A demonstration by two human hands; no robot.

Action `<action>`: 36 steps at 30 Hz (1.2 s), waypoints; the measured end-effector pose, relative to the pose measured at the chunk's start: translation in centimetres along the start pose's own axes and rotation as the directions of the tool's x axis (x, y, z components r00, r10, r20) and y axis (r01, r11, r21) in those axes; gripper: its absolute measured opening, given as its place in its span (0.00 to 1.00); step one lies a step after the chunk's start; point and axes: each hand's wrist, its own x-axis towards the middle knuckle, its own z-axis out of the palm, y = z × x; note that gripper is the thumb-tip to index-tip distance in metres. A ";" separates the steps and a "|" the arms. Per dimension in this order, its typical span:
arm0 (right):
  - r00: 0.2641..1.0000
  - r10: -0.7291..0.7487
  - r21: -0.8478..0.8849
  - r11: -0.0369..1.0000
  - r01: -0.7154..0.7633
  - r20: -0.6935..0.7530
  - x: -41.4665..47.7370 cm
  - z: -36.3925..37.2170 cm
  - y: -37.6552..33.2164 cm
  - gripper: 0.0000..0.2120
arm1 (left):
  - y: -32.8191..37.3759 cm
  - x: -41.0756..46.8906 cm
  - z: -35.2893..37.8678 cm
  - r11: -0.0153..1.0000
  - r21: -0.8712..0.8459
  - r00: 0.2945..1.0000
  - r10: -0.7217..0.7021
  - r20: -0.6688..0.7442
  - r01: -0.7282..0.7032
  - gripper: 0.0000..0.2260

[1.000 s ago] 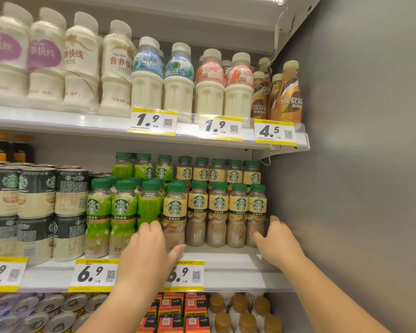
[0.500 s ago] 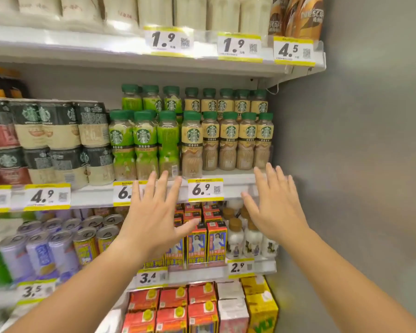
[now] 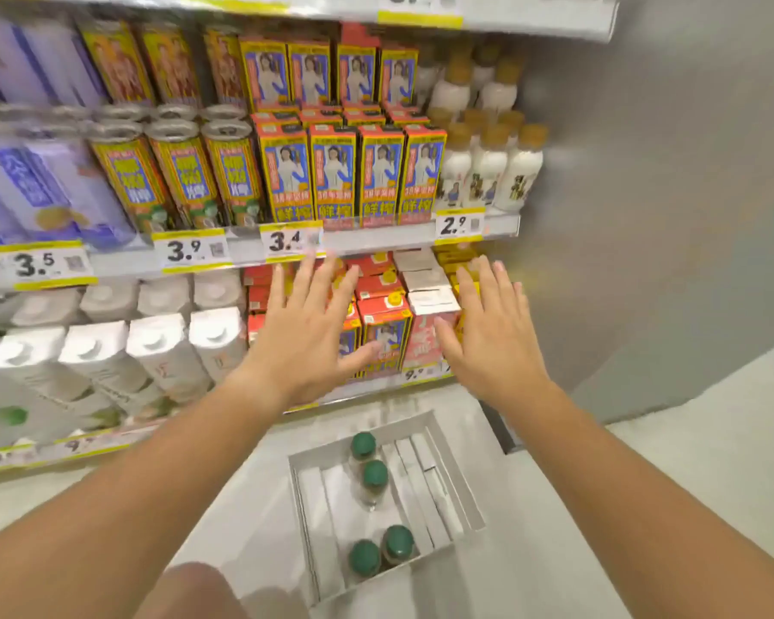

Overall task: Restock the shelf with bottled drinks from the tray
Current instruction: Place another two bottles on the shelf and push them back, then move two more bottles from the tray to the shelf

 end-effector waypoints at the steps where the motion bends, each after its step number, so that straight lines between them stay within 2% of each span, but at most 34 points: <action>1: 1.000 -0.002 0.018 1.000 0.002 0.023 -1.0 1.3 0.3 0.33 | 0.0 -1.6 1.2 1.000 -0.005 0.999 -0.012 0.049 0.012 0.41; 6: 0.981 -0.074 0.103 0.993 0.056 0.177 -6.3 7.3 2.0 0.33 | 1.2 -8.7 7.1 0.997 -0.043 0.963 -0.052 0.265 0.066 0.40; 11: 0.914 -0.123 0.164 0.984 0.064 0.386 -11.4 13.8 3.8 0.32 | 4.5 -13.3 13.4 0.954 -0.188 0.906 -0.141 0.399 0.231 0.37; 13: 0.887 -0.141 0.174 0.982 0.071 0.439 -13.0 16.2 4.2 0.33 | 5.6 -14.2 16.0 0.864 -0.341 0.866 -0.188 0.464 0.370 0.35; 15: 0.873 -0.152 0.199 0.978 0.064 0.464 -14.1 18.4 4.3 0.33 | 6.3 -14.5 18.1 0.693 -0.478 0.799 -0.244 0.549 0.540 0.33; 17: 0.857 -0.157 0.236 0.971 0.043 0.491 -15.0 20.3 4.3 0.32 | 6.6 -14.6 20.1 0.554 -0.544 0.758 -0.286 0.587 0.630 0.29; 18: 0.847 -0.157 0.257 0.966 0.025 0.507 -15.4 21.2 4.1 0.32 | 6.5 -14.7 21.1 0.516 -0.554 0.745 -0.306 0.593 0.653 0.26; 20: 0.822 -0.142 0.318 0.947 -0.050 0.552 -16.1 22.7 3.6 0.32 | 6.3 -14.8 22.9 0.497 -0.531 0.716 -0.338 0.610 0.687 0.22; 22: 0.779 -0.123 0.394 0.904 -0.167 0.615 -16.5 23.9 2.9 0.31 | 6.0 -15.0 24.5 0.513 -0.490 0.693 -0.349 0.631 0.704 0.22; 25: 0.700 -0.114 0.502 0.777 -0.379 0.705 -16.7 25.4 1.6 0.33 | 6.2 -15.2 26.5 0.504 -0.509 0.697 -0.313 0.646 0.698 0.28; 28: 0.668 -0.094 0.547 0.664 -0.510 0.738 -16.5 26.8 0.8 0.34 | 6.4 -15.3 28.3 0.441 -0.565 0.710 -0.317 0.629 0.697 0.27; 31: 0.683 -0.086 0.587 0.596 -0.548 0.725 -16.0 28.1 0.5 0.29 | 6.1 -15.1 29.6 0.390 -0.616 0.729 -0.353 0.586 0.684 0.26; 36: 0.749 -0.089 0.648 0.574 -0.500 0.657 -15.5 29.8 0.3 0.21 | 5.5 -14.4 30.6 0.307 -0.680 0.736 -0.420 0.531 0.666 0.21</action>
